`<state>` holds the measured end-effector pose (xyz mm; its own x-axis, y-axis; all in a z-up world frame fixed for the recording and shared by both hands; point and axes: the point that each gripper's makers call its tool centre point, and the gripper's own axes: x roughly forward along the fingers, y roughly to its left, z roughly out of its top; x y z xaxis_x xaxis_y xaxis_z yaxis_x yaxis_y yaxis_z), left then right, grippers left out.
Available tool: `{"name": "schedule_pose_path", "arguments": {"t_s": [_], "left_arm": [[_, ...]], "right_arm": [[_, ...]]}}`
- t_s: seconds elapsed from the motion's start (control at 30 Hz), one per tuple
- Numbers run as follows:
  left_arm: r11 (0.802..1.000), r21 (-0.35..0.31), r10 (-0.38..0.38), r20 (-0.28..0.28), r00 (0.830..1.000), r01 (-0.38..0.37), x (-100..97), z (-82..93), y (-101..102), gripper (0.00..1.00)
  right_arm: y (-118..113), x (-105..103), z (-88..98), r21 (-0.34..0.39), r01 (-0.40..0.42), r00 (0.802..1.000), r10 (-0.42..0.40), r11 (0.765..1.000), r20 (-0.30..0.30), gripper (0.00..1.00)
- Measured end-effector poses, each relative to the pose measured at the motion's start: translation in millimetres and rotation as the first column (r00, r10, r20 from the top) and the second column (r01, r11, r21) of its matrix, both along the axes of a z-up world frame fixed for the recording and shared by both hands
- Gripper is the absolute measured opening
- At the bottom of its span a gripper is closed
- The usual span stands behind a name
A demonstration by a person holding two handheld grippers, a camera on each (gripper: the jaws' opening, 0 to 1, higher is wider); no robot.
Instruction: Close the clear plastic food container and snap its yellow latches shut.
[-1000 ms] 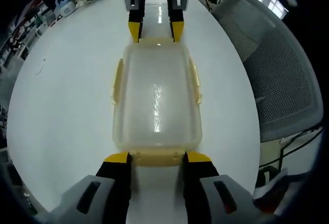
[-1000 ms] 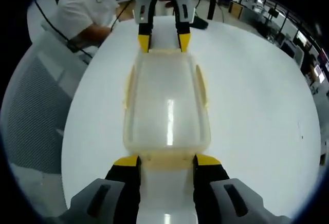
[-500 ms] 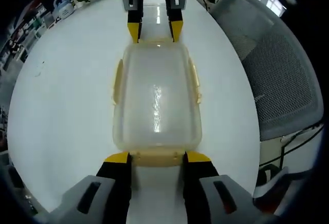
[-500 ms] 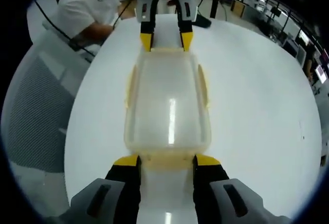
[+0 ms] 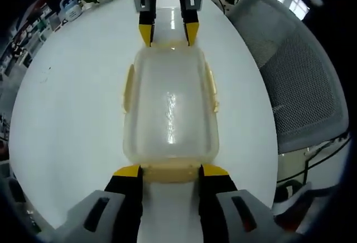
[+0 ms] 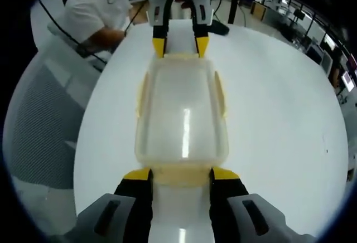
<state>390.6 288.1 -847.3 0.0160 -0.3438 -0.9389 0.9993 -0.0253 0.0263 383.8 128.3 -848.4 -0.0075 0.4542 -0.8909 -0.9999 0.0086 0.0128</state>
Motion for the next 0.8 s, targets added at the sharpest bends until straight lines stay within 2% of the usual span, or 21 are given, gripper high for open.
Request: {"name": "schedule_pose_path", "arguments": {"t_s": [0.57, 0.63, 0.8], "left_arm": [[1.000, 0.007, -0.003, 0.010, 1.000, 0.003, 0.2, 23.9, -3, 0.38], [1.000, 0.005, -0.015, 0.026, 1.000, 0.015, 2.0, 27.6, -3, 0.38], [1.000, 0.003, -0.004, 0.023, 1.000, 0.004, 6.2, 37.1, -5, 0.38]], "right_arm": [[-2, 0, 28.4, 0.005, -0.002, 1.000, 0.002, 1.000, -0.010, 0.38], [-2, 3, 31.6, 0.002, 0.001, 1.000, -0.001, 1.000, -0.005, 0.38], [-4, 6, 37.4, 0.000, -0.006, 1.000, 0.006, 1.000, 0.006, 0.38]]}}
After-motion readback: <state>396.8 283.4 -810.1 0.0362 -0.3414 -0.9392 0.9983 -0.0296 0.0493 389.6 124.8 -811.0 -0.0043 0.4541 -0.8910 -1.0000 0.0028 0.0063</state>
